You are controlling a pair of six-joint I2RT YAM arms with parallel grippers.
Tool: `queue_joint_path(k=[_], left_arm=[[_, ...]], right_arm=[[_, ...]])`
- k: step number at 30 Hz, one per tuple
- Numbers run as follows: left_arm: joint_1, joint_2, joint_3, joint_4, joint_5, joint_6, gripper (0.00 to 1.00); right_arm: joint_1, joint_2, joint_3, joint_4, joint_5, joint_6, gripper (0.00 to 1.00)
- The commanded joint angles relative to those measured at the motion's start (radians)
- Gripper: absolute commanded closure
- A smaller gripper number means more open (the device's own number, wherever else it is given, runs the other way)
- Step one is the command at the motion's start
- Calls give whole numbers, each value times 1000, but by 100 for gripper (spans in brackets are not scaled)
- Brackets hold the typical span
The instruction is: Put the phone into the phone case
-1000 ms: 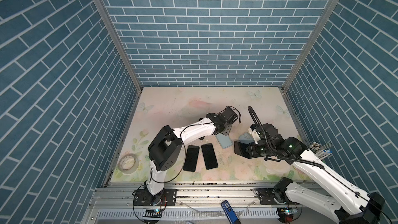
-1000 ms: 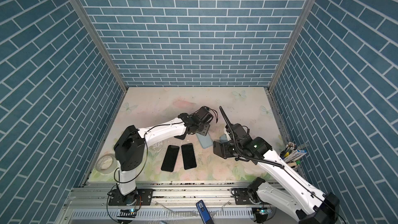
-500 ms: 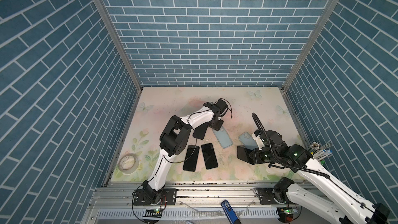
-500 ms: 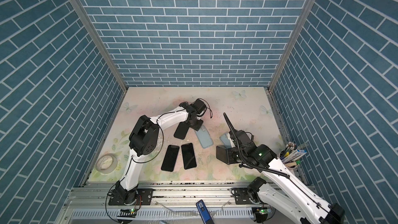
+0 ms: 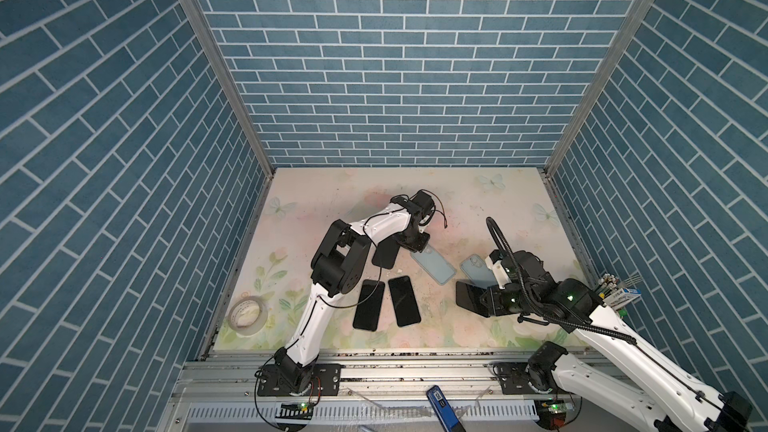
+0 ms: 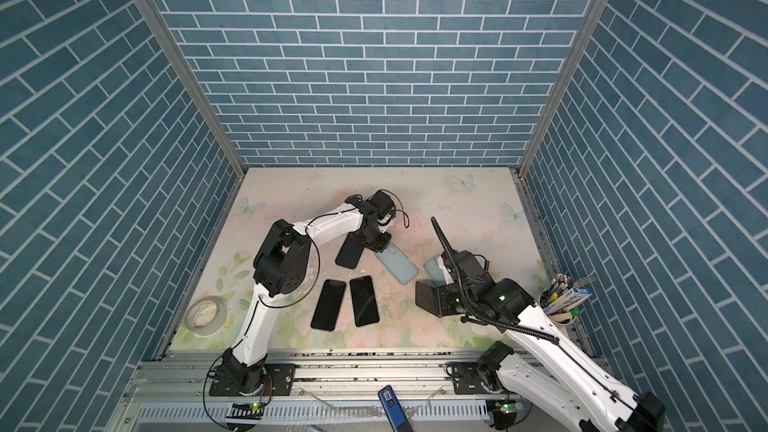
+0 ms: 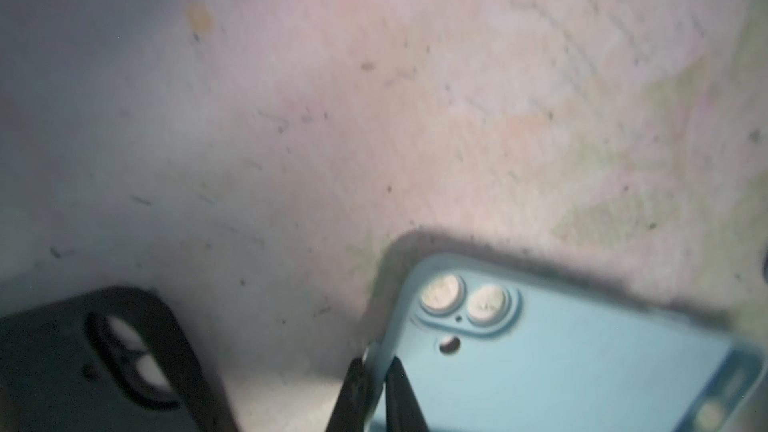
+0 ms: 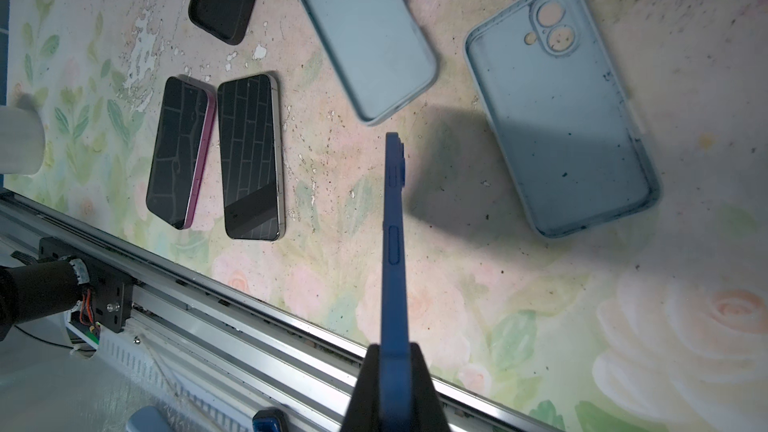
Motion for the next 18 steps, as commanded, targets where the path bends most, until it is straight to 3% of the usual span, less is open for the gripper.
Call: queue_joint_path(k=[1, 8, 18], left_arm=[[-4, -107, -148, 27, 64, -49, 95], [-58, -326, -471, 204, 146, -158, 98], [-129, -354, -556, 305, 100, -335, 97]], right_arm=[[0, -9, 20, 25, -14, 23, 100], [0, 32, 71, 65, -34, 26, 100], [-1, 130, 161, 149, -84, 51, 100]])
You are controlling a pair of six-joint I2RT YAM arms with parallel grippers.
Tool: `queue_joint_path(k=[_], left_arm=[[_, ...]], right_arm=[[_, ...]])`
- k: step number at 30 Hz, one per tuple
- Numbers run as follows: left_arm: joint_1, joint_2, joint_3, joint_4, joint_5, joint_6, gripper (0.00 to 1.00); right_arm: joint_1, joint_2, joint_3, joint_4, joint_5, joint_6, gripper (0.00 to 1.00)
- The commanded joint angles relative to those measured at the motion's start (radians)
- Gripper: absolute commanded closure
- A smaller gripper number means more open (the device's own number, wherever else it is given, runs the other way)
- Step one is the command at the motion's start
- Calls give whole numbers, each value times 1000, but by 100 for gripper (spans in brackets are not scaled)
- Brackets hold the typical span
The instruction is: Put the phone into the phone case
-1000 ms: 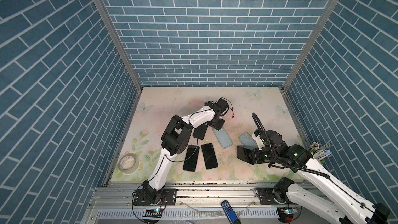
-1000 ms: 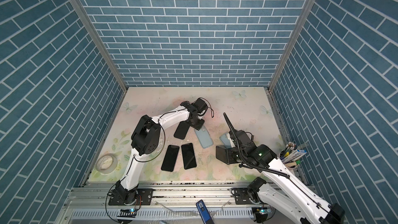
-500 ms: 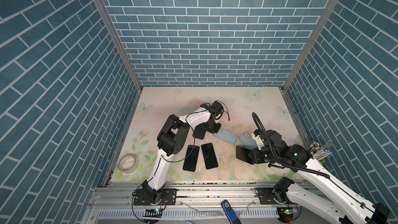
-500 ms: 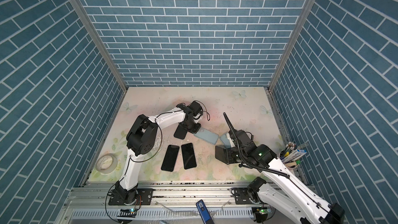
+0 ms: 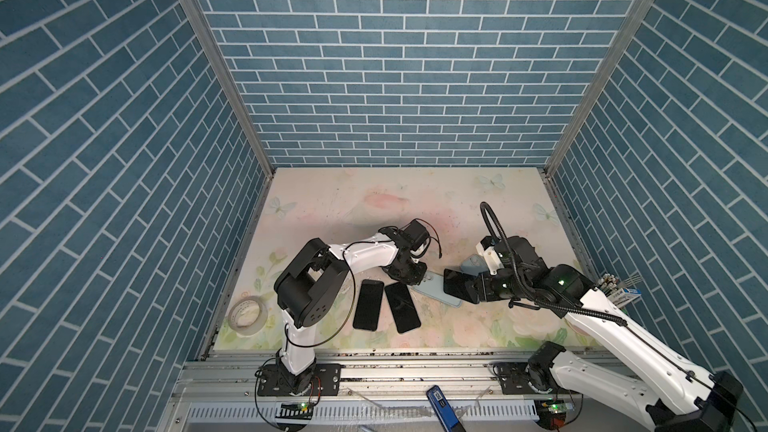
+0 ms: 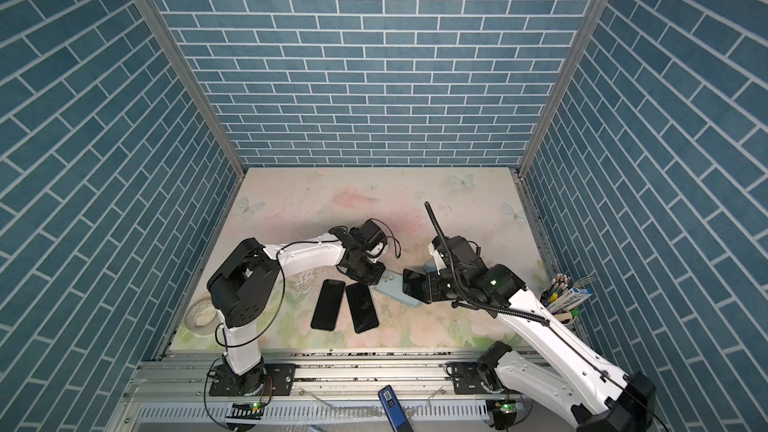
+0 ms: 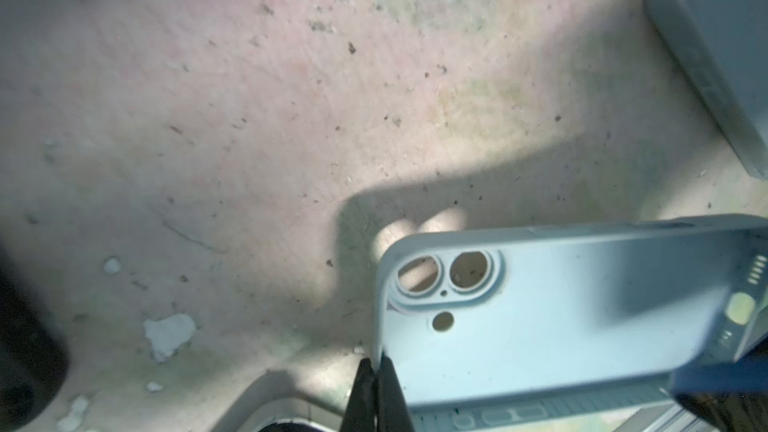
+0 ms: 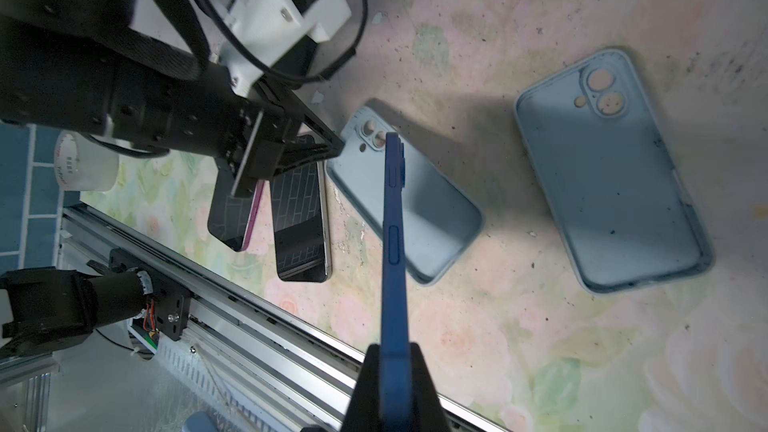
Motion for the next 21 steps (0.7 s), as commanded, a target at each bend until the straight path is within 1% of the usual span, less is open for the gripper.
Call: queue_joint_path(k=[1, 3, 5, 7, 8, 10, 11, 14, 17, 19, 21], left_arm=[[-17, -5, -23, 62, -20, -96, 96], [-29, -7, -34, 87, -12, -116, 90], [-34, -23, -56, 130, 16, -129, 79], [-36, -61, -100, 190, 49, -136, 61], [-36, -79, -122, 211, 55, -137, 54], [-30, -130, -174, 269, 71, -135, 44], [-23, -151, -200, 303, 84, -135, 41], [15, -221, -314, 465, 150, -166, 40], [86, -278, -461, 699, 235, -249, 40], [123, -298, -545, 854, 275, -307, 42], [131, -303, -583, 914, 292, -327, 43]], right_arm=[[-2, 3, 41, 70, -34, 44, 100], [-6, 15, 27, 93, -61, 61, 100], [-11, 27, 8, 115, -90, 80, 100], [-21, 30, -19, 141, -119, 102, 100], [-27, 30, -32, 153, -130, 111, 100], [-41, 28, -61, 176, -154, 131, 100], [-48, 28, -71, 184, -164, 138, 100], [-68, 37, -102, 214, -203, 164, 100], [-88, 45, -138, 263, -245, 197, 100], [-103, 39, -176, 322, -281, 232, 100], [-120, 33, -214, 384, -310, 269, 100]])
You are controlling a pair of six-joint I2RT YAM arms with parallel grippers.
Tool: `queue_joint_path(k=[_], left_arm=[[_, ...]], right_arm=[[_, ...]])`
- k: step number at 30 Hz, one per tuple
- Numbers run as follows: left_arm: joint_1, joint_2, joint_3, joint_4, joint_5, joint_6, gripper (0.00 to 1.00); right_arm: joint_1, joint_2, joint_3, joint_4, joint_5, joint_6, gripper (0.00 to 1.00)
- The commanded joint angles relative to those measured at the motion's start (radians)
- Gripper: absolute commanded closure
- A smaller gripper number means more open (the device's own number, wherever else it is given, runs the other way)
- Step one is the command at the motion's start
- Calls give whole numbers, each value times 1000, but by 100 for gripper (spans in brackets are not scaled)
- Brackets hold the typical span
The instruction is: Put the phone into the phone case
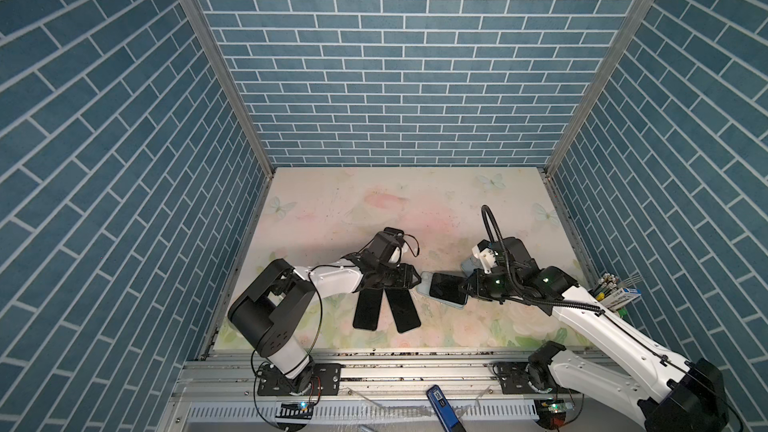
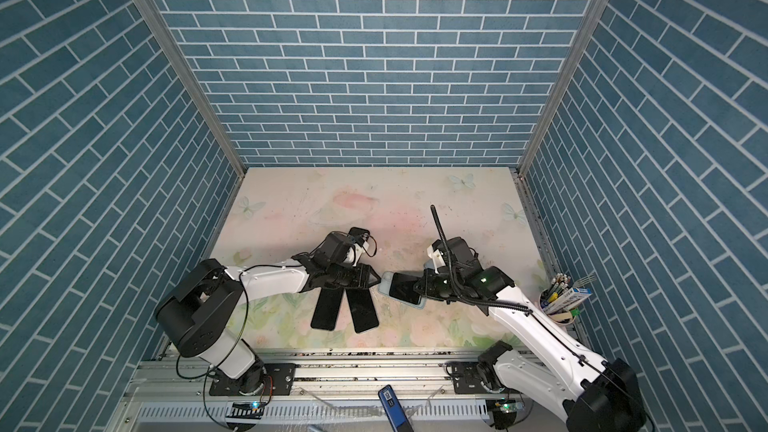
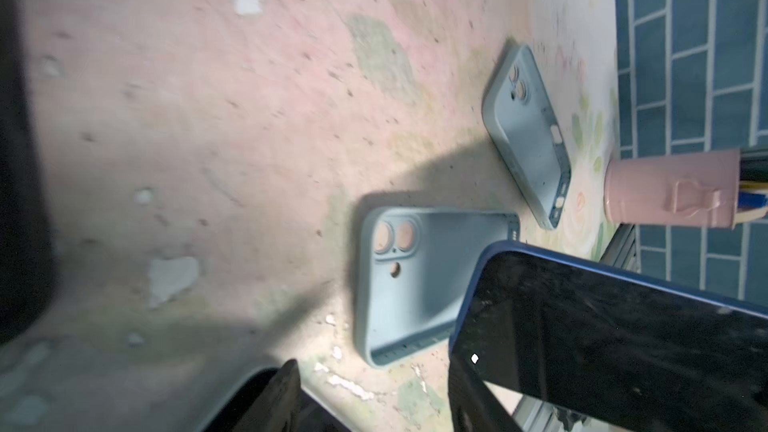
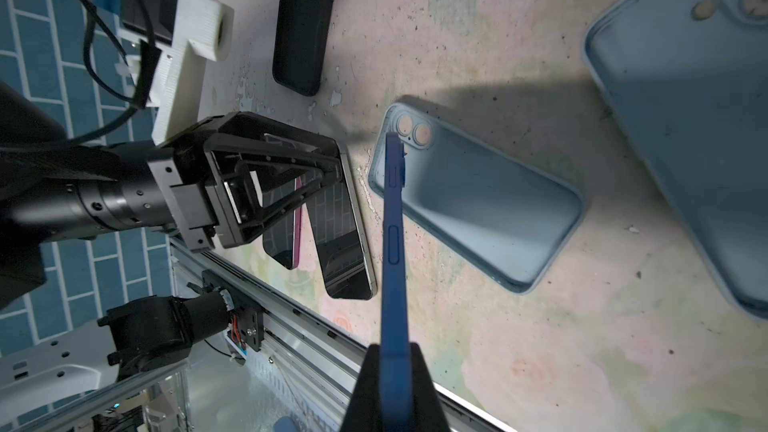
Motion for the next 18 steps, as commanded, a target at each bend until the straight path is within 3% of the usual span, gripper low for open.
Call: queue_joint_path(k=[1, 7, 18], left_arm=[[8, -13, -44, 224, 76, -63, 43], [7, 10, -35, 244, 94, -67, 43], [6, 102, 42, 152, 74, -71, 43]], right_arm=[[-30, -17, -50, 166, -95, 105, 100], [-107, 5, -160, 371, -211, 224, 100], [-163, 21, -214, 406, -273, 246, 100]])
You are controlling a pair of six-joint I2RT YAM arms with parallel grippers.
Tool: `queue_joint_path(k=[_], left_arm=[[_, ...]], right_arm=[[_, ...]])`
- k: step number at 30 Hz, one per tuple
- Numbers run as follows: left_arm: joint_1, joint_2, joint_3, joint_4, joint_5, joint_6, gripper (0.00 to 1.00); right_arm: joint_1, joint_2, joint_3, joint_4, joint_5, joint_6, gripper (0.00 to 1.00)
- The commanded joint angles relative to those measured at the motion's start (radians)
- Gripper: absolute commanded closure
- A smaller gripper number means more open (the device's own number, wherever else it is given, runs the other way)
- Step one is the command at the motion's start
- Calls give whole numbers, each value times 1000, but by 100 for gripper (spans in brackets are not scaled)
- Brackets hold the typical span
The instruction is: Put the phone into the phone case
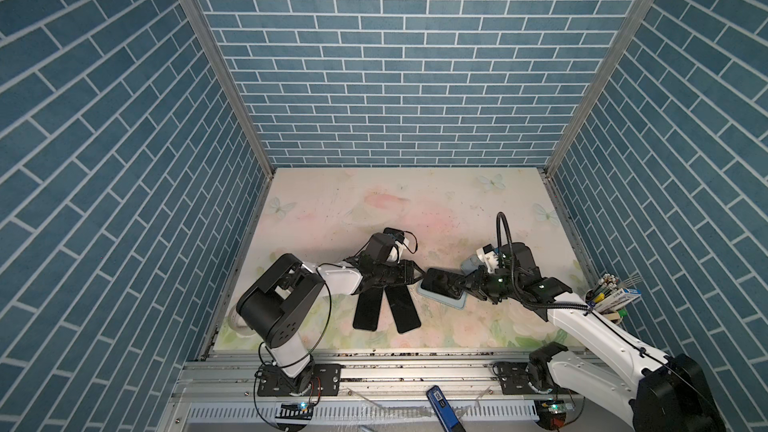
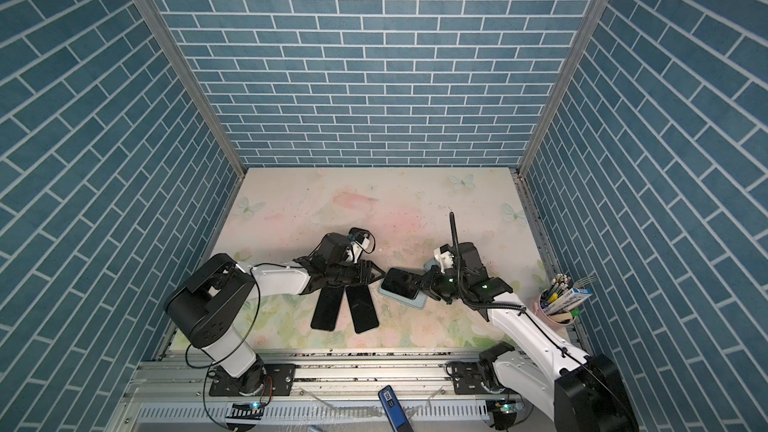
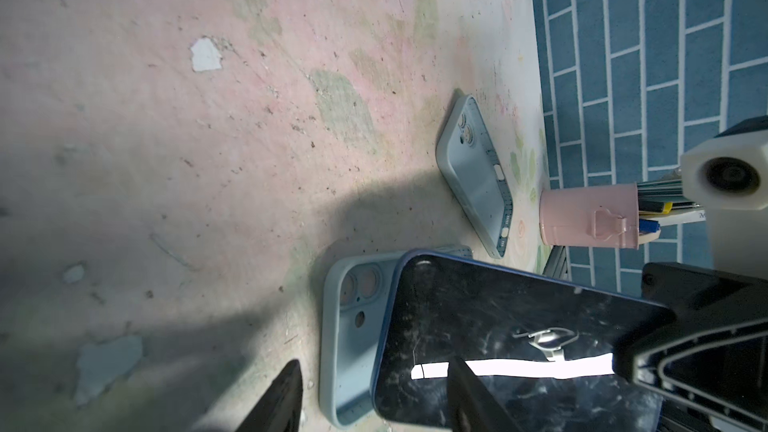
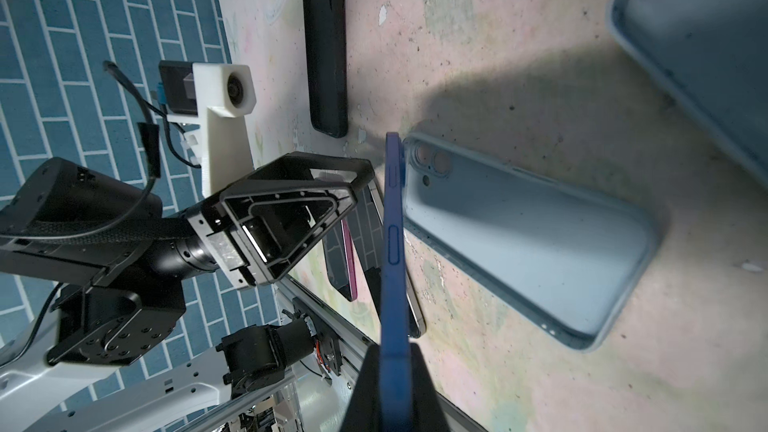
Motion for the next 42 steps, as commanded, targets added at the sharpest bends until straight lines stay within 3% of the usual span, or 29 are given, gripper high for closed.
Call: queue_joint_path(k=[1, 22, 42], left_arm=[[-1, 31, 40, -39, -3, 3, 43], [-10, 87, 86, -89, 9, 2, 53], [-24, 134, 128, -129, 25, 9, 53]], right_arm=[[-17, -1, -29, 78, -61, 53, 100], [-63, 86, -105, 154, -116, 22, 100], [-66, 203, -104, 222, -138, -13, 100]])
